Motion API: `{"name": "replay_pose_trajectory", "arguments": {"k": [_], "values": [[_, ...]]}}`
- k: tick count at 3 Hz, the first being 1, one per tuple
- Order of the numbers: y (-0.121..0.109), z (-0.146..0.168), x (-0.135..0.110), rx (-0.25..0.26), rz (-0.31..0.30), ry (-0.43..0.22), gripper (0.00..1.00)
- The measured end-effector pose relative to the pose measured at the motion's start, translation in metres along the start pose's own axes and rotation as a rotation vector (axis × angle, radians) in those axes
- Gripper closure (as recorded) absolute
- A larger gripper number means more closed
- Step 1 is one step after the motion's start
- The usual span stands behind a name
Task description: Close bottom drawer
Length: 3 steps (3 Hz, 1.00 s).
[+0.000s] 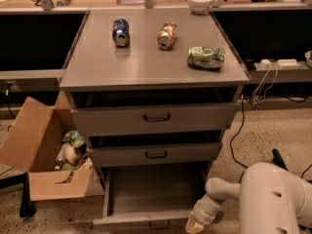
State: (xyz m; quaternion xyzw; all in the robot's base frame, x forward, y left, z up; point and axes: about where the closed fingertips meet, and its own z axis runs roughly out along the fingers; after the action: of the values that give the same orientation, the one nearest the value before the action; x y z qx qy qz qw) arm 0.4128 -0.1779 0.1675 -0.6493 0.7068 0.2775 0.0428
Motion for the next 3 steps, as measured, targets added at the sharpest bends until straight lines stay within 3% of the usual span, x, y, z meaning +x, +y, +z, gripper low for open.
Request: {"name": "replay_pose_trajectory", "arguments": {"k": [2, 3], "values": [[-0.0010, 0.0004, 0.0001, 0.015, 0.008, -0.005, 1.00], [-0.0010, 0.0004, 0.0001, 0.015, 0.008, -0.005, 0.83]]}}
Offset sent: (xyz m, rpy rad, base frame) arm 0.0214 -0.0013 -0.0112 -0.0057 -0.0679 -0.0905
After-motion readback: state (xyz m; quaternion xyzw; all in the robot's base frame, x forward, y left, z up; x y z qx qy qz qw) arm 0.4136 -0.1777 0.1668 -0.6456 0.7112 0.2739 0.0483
